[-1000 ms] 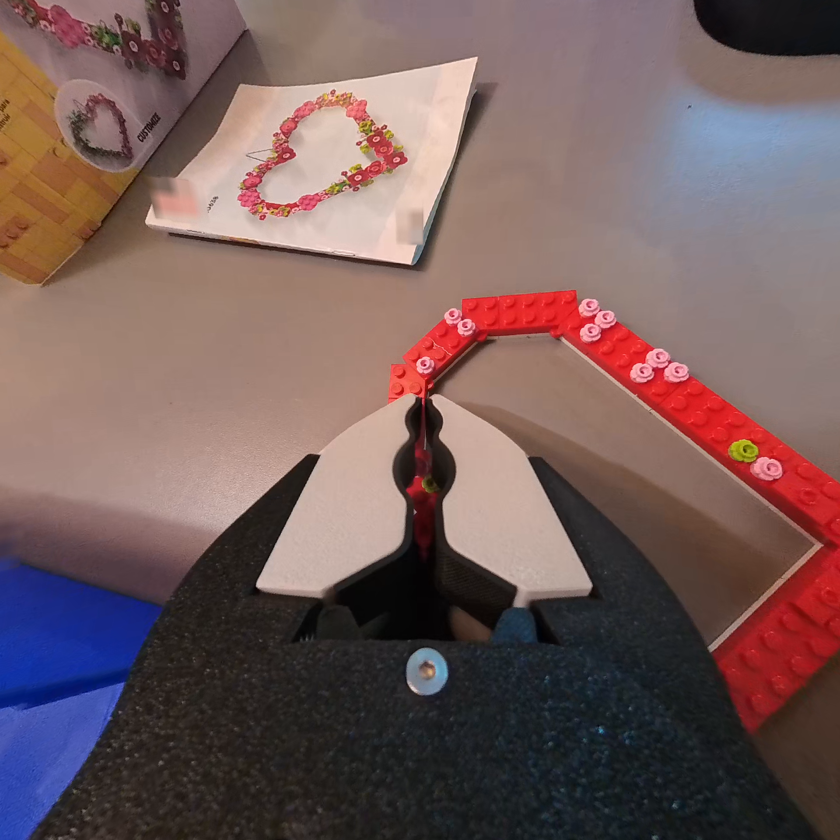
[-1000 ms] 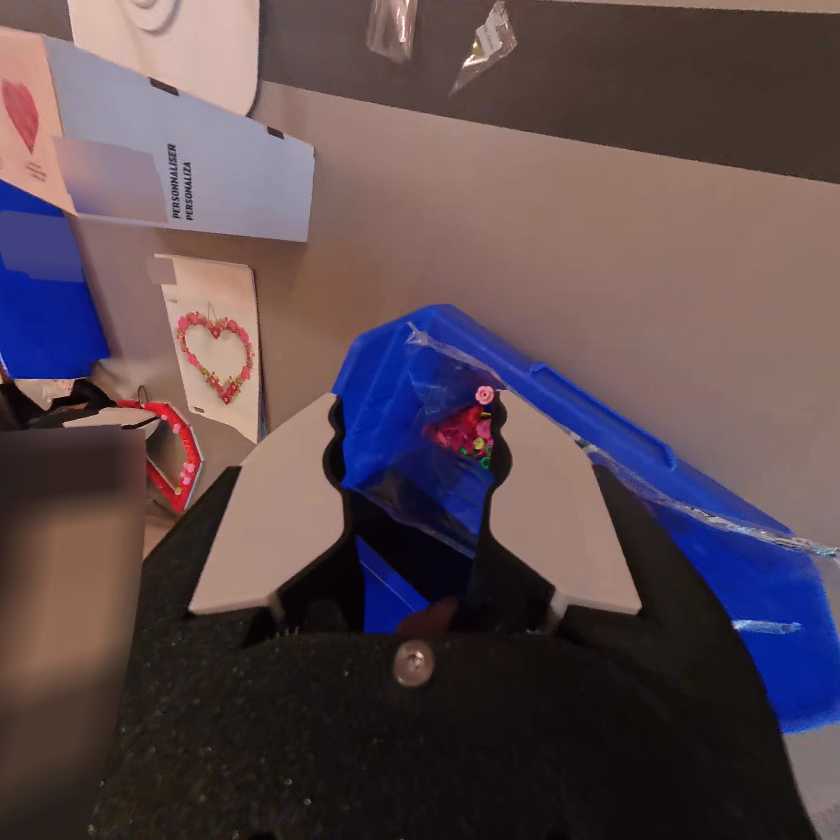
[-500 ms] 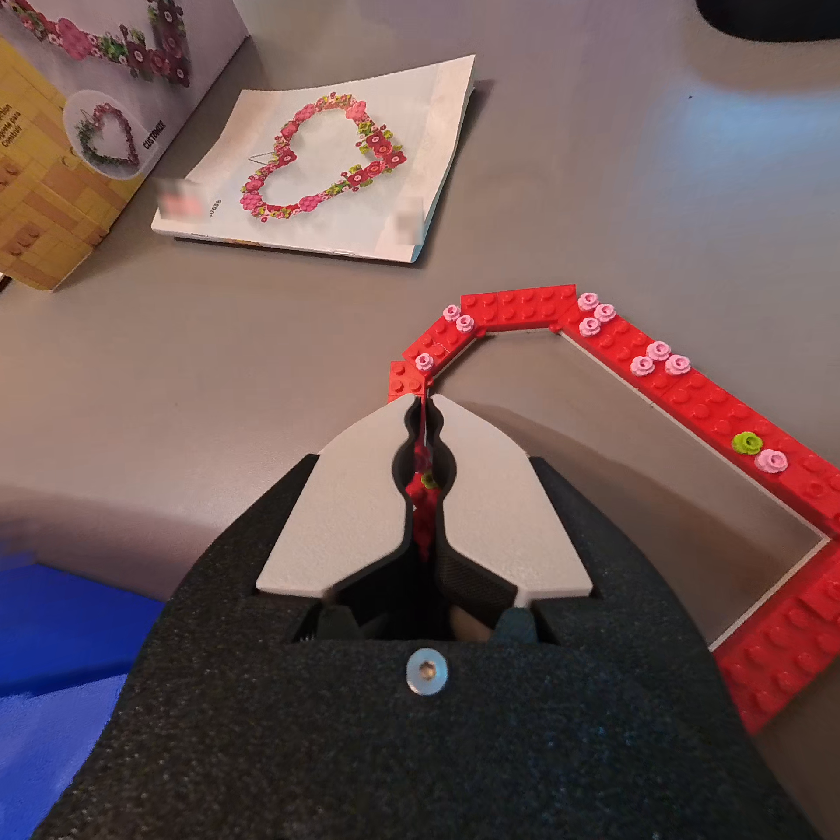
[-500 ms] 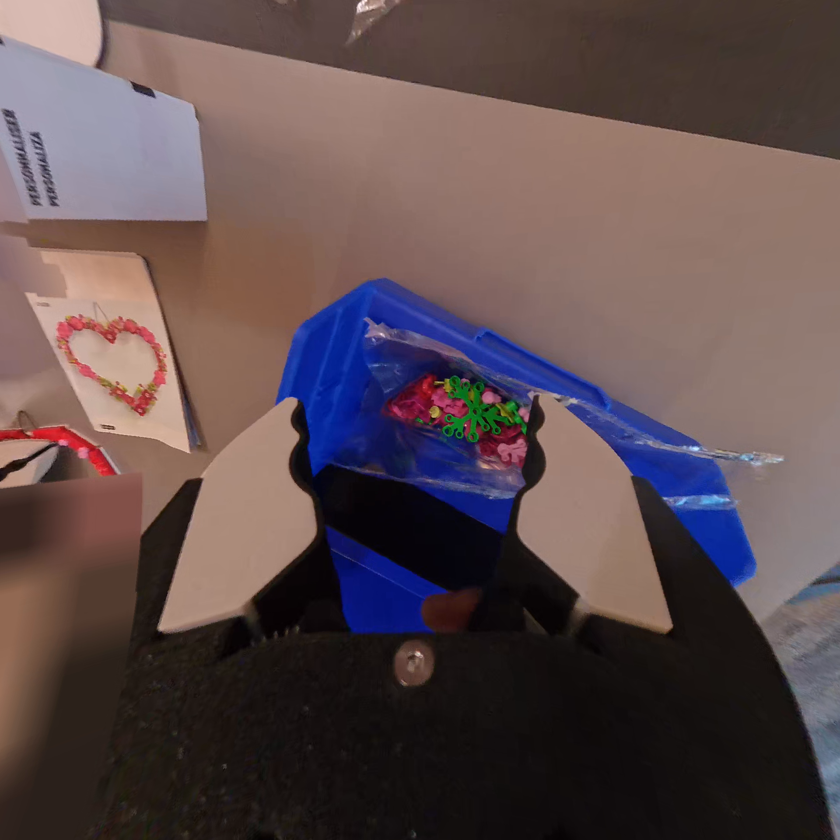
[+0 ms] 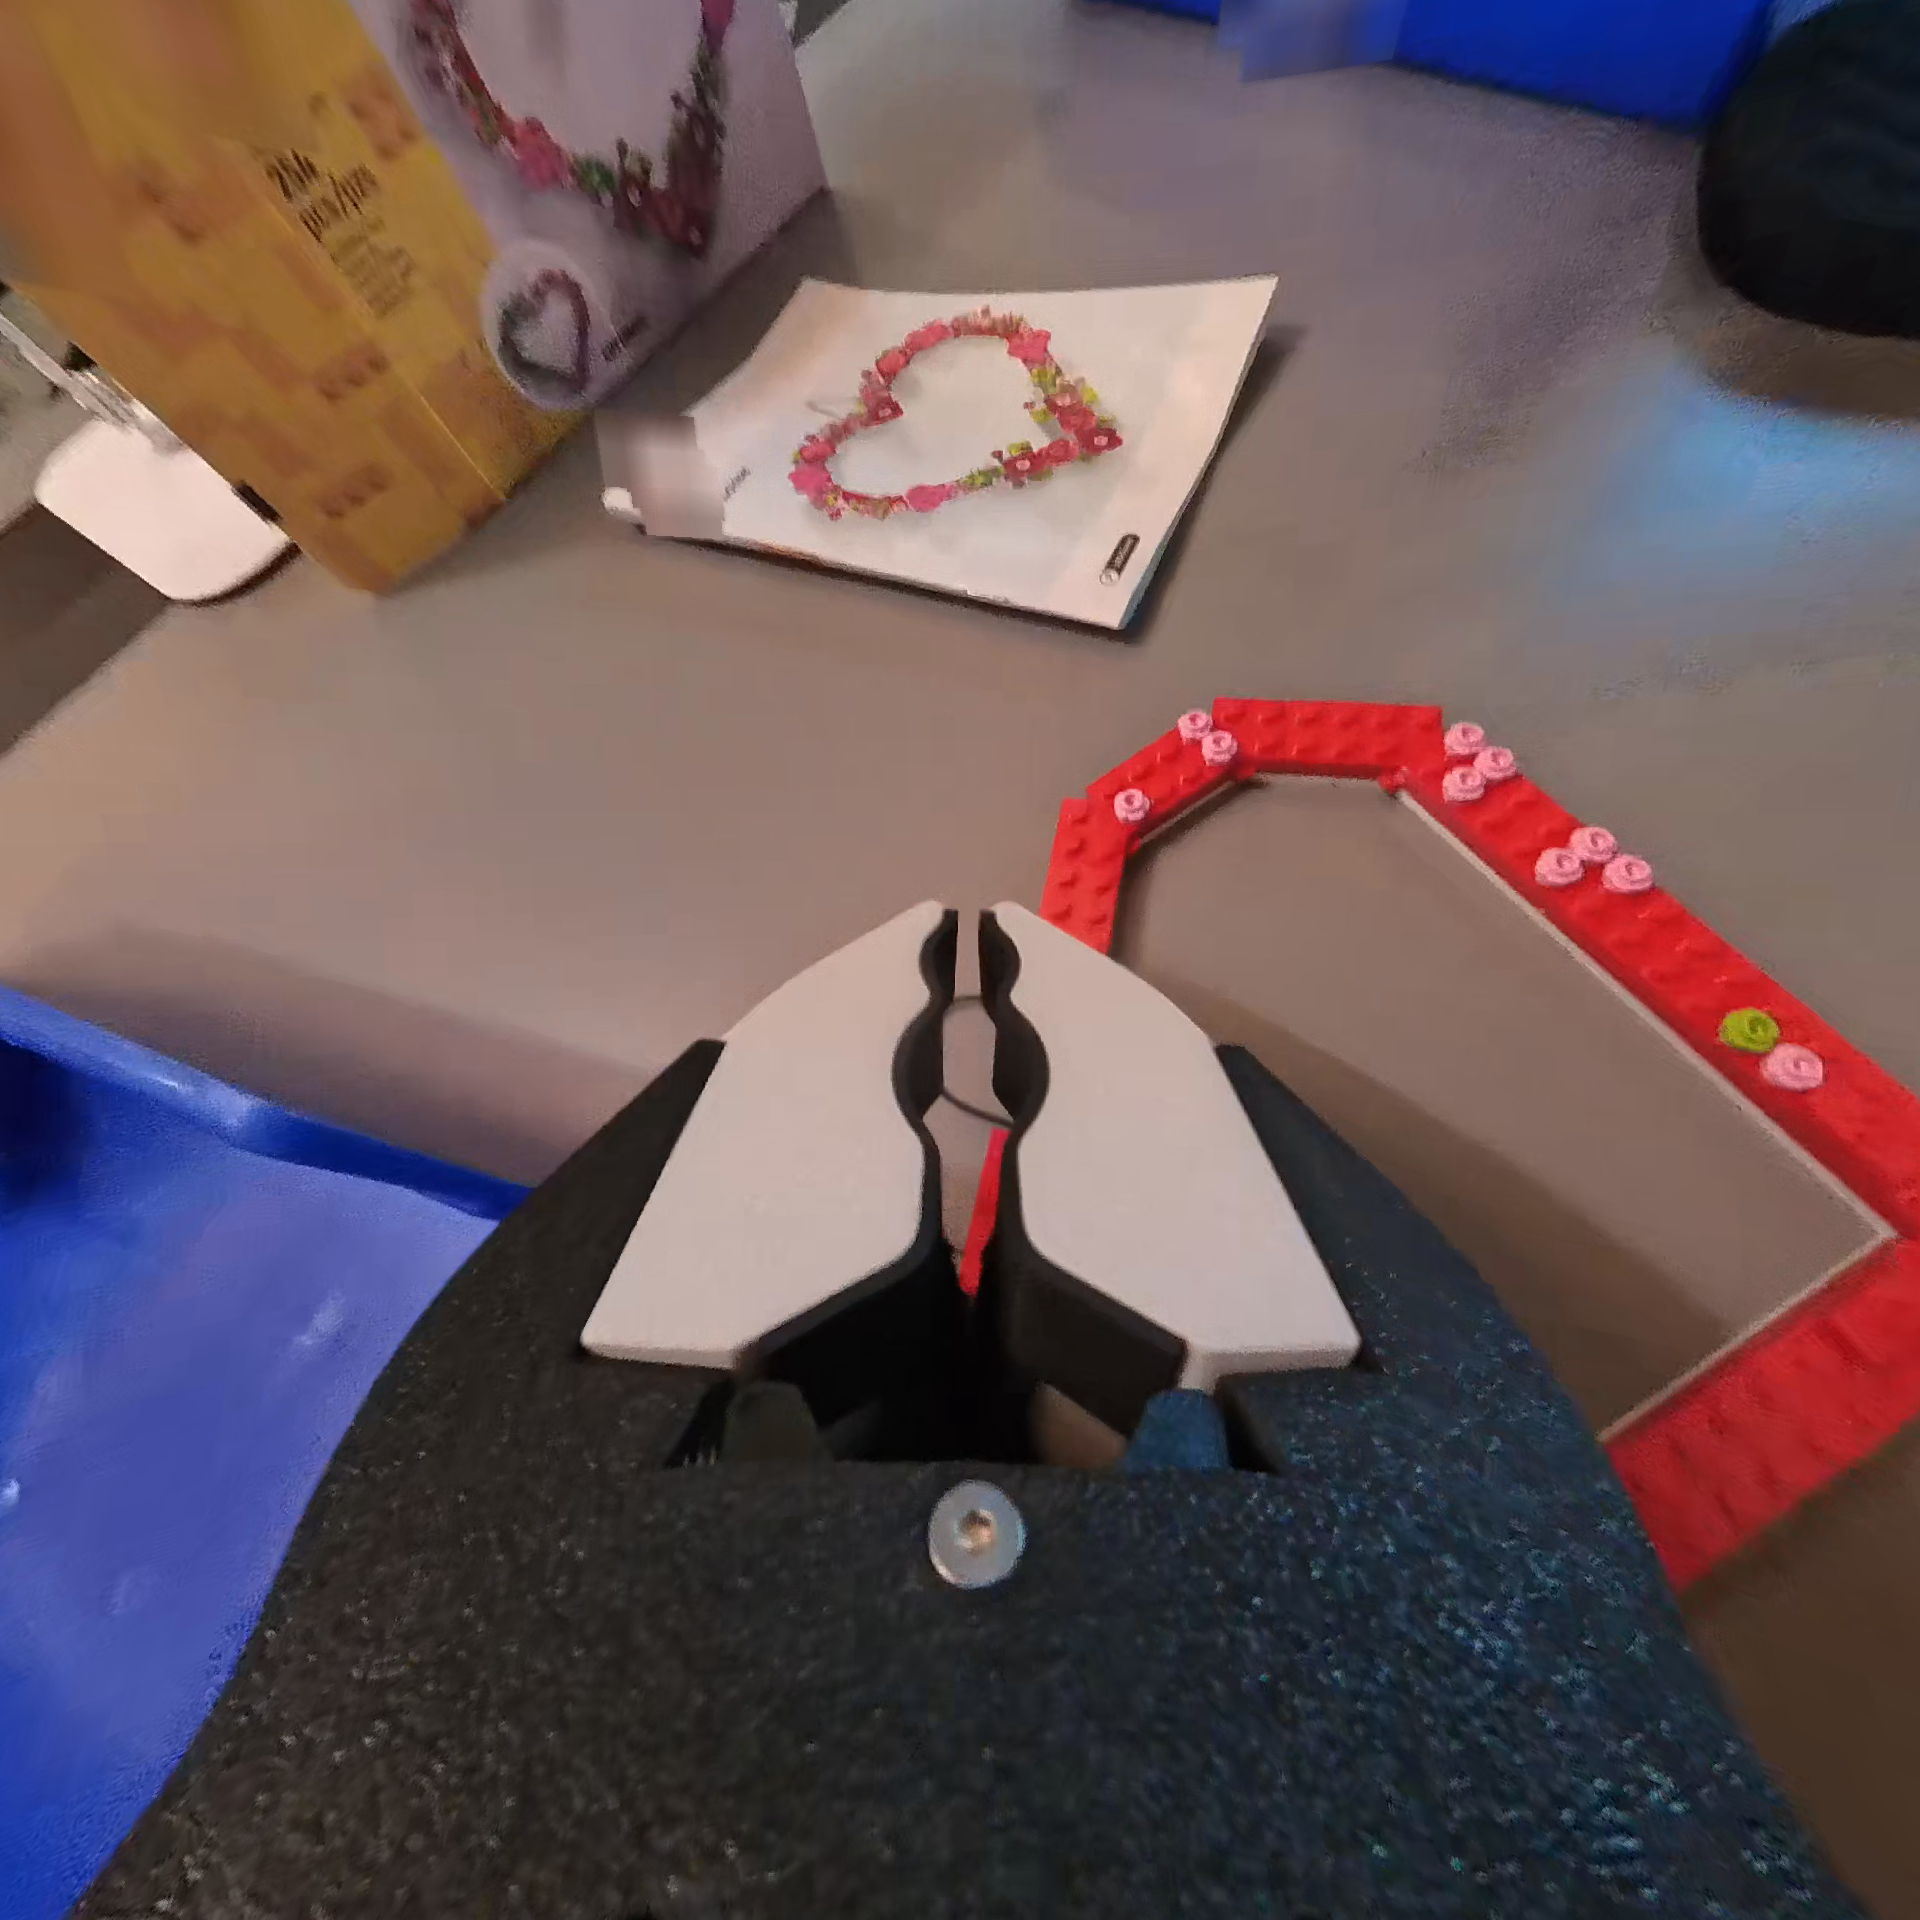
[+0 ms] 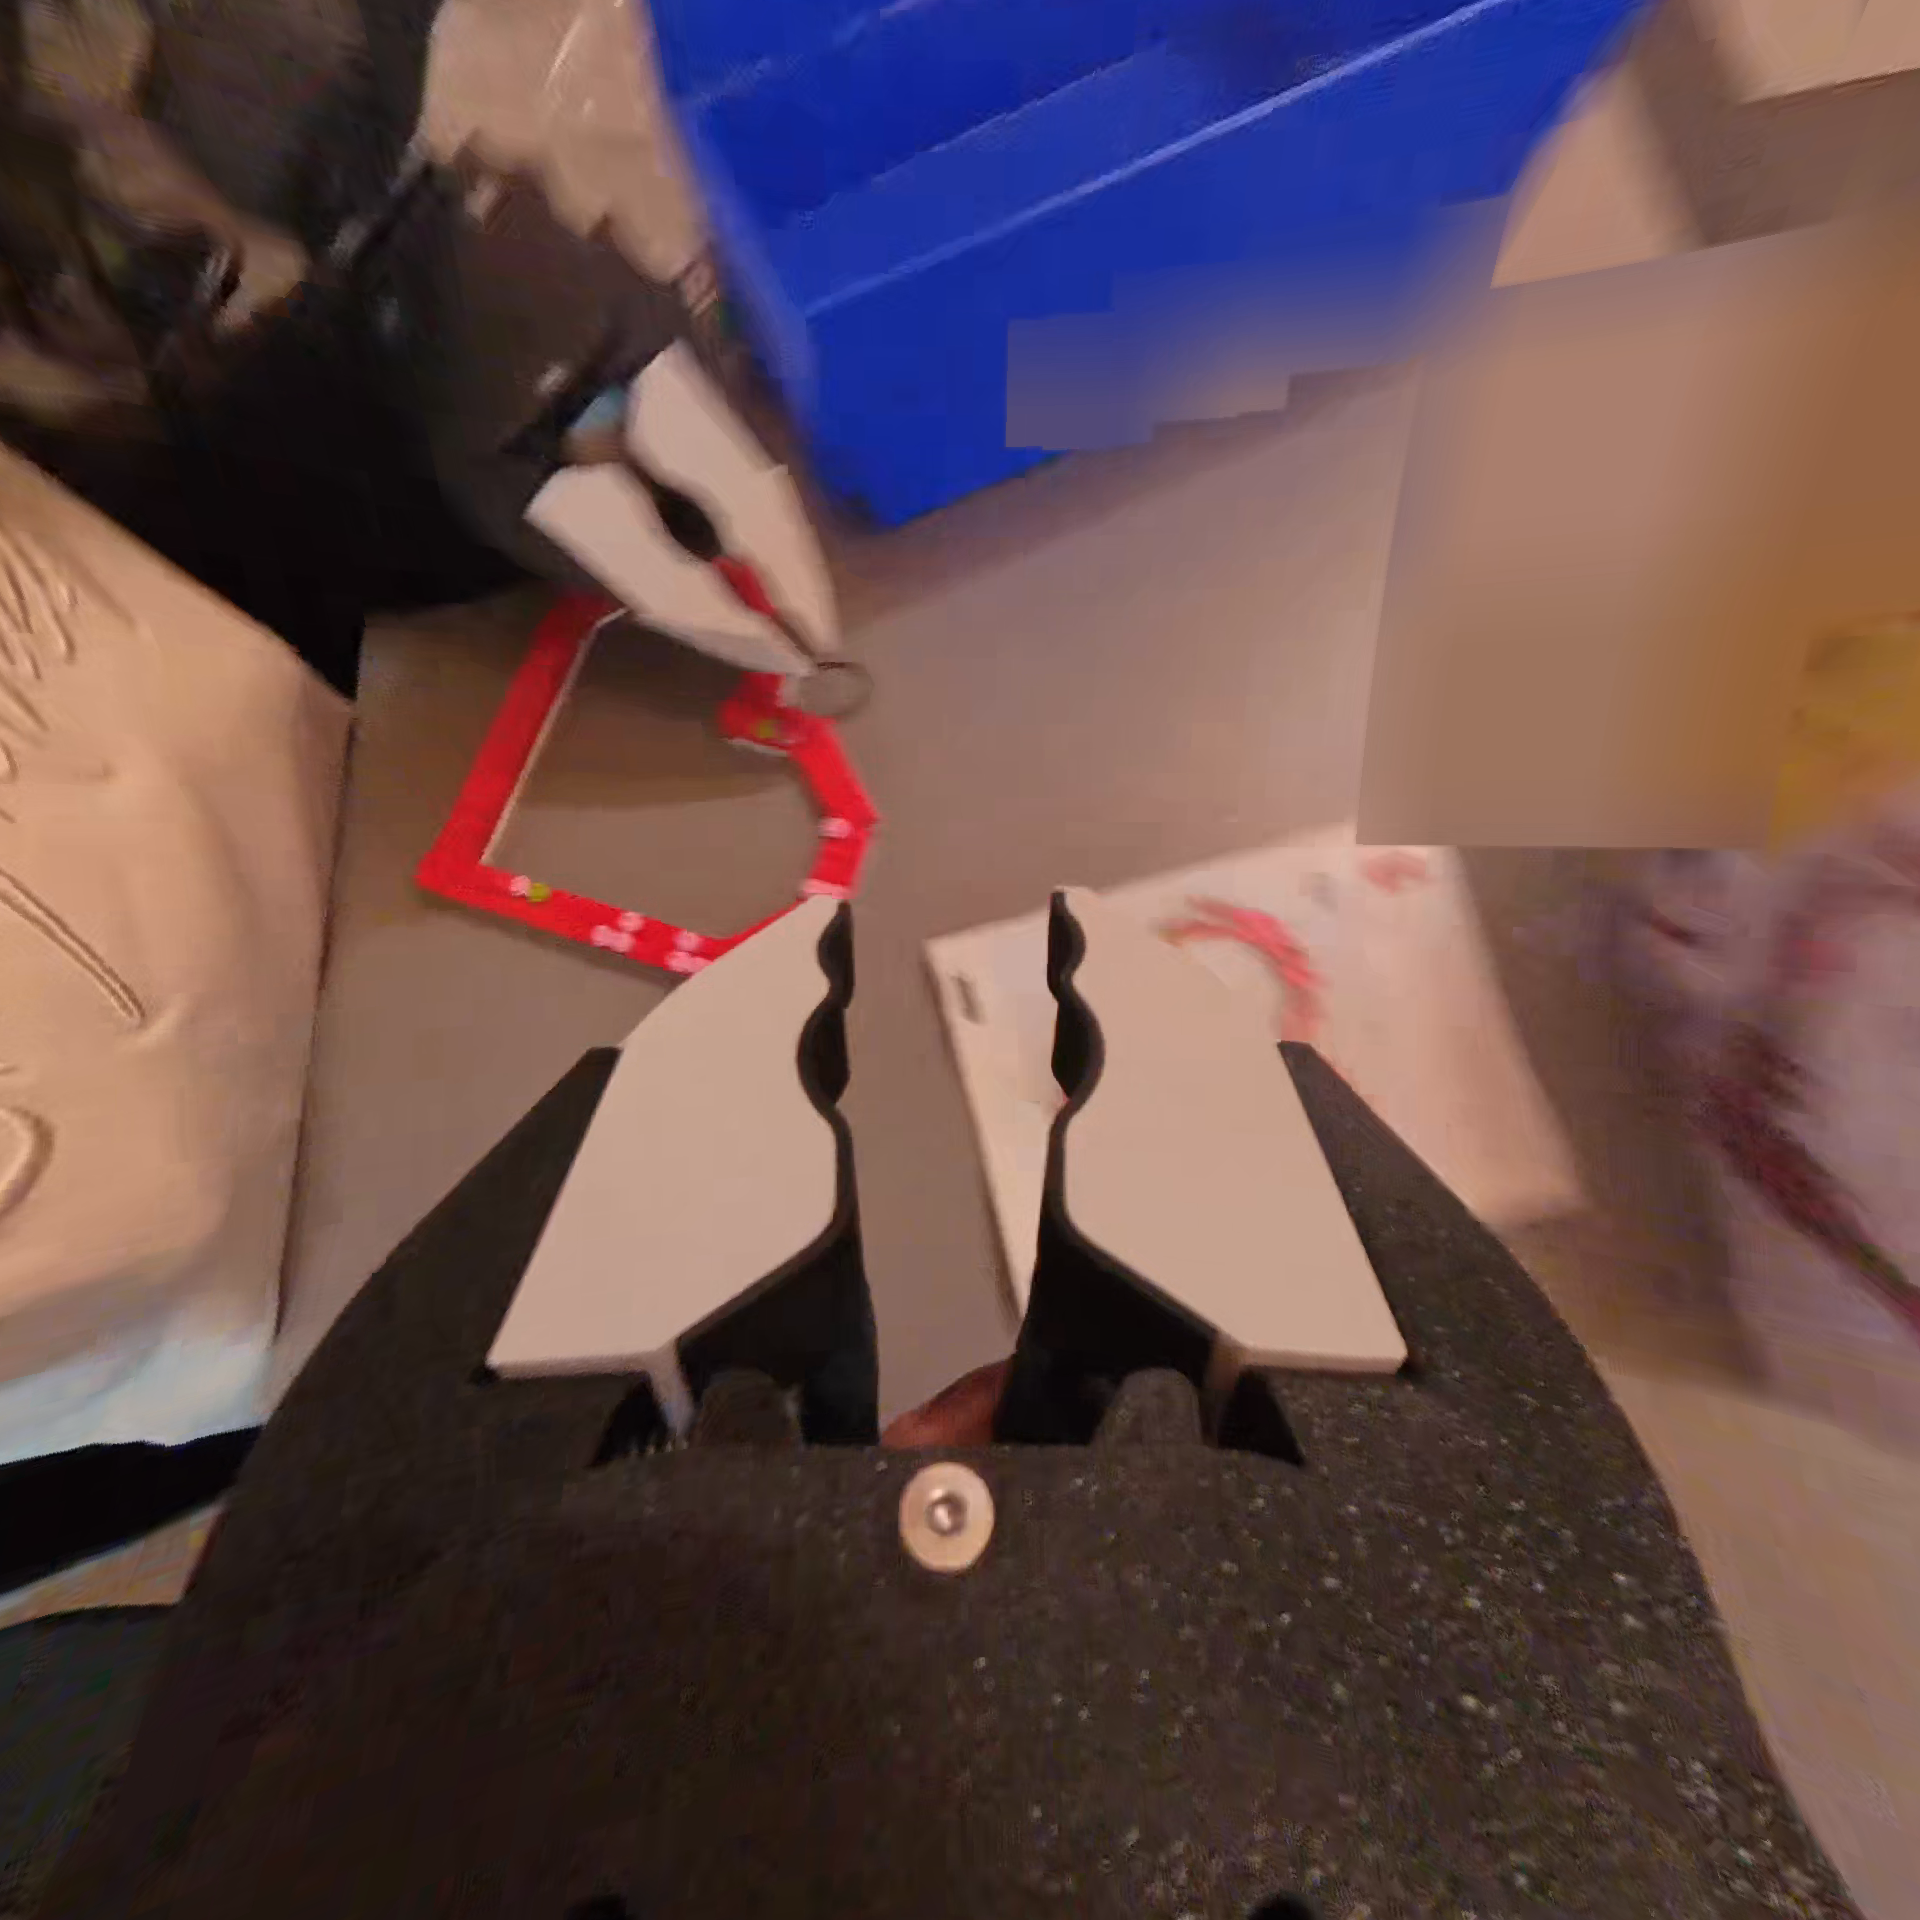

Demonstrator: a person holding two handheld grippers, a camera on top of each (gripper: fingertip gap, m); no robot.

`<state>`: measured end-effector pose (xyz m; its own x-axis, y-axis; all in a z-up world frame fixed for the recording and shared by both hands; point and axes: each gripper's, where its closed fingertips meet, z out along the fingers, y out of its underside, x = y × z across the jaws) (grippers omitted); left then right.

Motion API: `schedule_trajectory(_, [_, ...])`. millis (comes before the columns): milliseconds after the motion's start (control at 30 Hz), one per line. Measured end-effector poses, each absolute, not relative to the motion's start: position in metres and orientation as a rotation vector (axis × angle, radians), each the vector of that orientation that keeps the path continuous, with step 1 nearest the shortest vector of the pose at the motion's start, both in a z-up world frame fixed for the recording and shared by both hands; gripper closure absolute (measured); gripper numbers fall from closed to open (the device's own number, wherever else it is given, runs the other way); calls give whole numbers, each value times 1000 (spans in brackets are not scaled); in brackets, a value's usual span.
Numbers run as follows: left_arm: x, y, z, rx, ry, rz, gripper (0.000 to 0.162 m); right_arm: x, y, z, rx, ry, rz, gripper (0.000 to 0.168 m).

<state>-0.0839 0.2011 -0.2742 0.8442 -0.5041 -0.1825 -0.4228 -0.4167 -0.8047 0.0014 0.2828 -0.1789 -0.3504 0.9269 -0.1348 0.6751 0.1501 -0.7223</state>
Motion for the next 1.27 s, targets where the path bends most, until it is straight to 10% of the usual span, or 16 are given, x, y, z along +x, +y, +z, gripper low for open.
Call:
schedule_trajectory(333, [-81, 168, -280, -2115, 802, -245, 155, -61, 178, -295, -1087, -2409, 836, 153])
schedule_trajectory(1267, [-80, 168, -300, -2205, 829, -232, 162, -73, 174, -232, -933, -2035, 1538, 162])
